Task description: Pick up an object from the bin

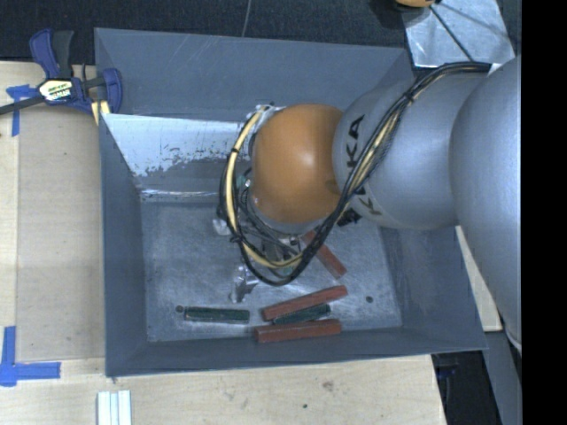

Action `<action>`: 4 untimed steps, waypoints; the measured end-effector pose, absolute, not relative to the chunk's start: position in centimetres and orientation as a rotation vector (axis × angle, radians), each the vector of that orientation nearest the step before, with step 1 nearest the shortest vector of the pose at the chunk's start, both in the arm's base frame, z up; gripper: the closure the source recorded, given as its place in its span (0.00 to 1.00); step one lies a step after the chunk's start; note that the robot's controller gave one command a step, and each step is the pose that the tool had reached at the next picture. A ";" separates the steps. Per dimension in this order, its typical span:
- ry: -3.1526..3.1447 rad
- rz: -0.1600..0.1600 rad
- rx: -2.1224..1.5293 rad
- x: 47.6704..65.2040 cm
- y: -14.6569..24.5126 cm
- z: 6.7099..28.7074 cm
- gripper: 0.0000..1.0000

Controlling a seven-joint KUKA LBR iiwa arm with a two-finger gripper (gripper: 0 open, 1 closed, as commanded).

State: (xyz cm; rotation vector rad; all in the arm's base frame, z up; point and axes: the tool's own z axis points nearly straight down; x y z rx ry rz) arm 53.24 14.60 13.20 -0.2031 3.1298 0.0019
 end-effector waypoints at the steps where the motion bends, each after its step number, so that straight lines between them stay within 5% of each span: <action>1: 3.133 0.000 -0.238 49.8 15.1 11.1 0.00; 2: 3.103 0.009 -0.292 49.7 17.2 7.6 1.00; 3: 3.104 0.010 -0.290 49.7 17.2 7.6 1.00; 4: 3.129 -0.002 -0.309 49.6 18.0 12.2 1.00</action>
Offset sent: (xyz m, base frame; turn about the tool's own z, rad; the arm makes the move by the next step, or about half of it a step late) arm -0.0431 0.0242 -0.0620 -0.0600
